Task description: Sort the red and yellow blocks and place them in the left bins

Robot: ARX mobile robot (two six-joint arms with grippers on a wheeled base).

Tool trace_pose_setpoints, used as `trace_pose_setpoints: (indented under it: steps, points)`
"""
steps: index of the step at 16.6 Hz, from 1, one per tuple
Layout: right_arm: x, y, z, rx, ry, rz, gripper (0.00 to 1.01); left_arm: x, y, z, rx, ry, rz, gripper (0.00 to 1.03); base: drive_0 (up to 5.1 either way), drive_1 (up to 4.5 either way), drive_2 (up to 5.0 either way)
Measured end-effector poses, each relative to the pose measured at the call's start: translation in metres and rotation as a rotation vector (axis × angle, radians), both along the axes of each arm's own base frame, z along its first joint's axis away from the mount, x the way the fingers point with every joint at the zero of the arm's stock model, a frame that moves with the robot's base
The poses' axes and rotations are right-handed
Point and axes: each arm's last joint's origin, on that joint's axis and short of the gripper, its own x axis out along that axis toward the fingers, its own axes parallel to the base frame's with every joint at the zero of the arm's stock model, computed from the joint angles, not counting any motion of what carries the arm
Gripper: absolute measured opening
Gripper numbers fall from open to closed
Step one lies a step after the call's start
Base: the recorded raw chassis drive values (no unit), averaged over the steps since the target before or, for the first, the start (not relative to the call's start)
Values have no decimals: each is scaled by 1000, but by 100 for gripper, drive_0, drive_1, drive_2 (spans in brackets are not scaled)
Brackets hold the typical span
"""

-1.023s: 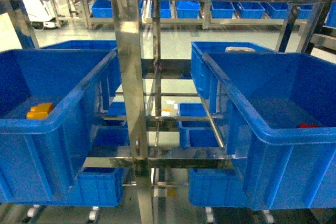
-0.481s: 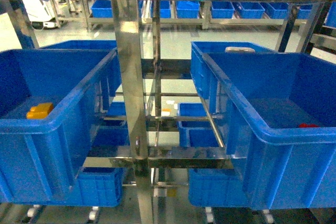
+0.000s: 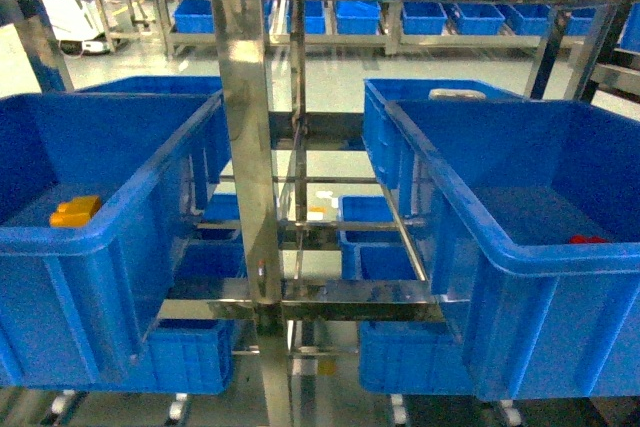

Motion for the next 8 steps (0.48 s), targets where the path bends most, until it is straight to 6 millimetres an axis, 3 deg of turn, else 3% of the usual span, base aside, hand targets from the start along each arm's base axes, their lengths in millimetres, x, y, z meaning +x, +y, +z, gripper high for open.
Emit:
trace_pose_setpoints:
  steps: [5,8]
  points:
    - [-12,13,-5,5,-19,1,45,-29,-10,-23,-2,15,21,56,0,0,0]
    - [-26,24,-16,9,-8,2,5,-59,-19,-41,-2,17,22,16,0,0,0]
